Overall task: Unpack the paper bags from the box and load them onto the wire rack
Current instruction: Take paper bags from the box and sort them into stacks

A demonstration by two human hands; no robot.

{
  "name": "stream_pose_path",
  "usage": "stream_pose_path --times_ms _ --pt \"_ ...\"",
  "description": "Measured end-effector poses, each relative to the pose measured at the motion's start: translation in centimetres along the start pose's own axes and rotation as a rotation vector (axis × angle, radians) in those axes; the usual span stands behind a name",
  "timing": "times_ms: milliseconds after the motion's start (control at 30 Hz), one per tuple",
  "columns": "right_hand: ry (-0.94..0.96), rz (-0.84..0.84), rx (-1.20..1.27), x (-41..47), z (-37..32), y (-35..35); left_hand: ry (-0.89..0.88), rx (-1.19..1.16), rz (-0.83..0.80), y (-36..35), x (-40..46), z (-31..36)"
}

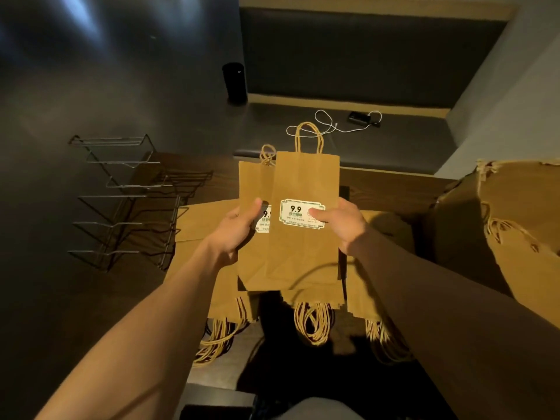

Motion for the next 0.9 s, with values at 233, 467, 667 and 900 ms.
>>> stream_pose_path --times_ms 233,467,667,900 --pt "-0.054 -0.030 0.014 -0.5 0.4 -0.4 0.087 -0.132 -0.077 -2.5 1.1 -0.8" --pt "-0.009 -0.020 -0.046 -0.4 -0.3 1.4 0.075 -0.158 -0.012 -2.7 1.0 0.4" --pt "-0.044 -0.055 -0.075 -1.4 0.0 0.6 0.033 -0.076 -0.027 -5.1 0.5 1.7" --pt "-0.148 -0.153 0.144 -1.6 -1.4 2.0 -0.112 -0.392 0.244 -4.6 1.3 2.1"
Point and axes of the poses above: each hand's wrist, its own x-axis towards the middle knuckle, its own y-axis out of the back of the hand, z = x × y, the point moved 3 cm from there along x, towards the middle knuckle, and after that the axes turned 3 degrees about z, right-handed, at the moved point
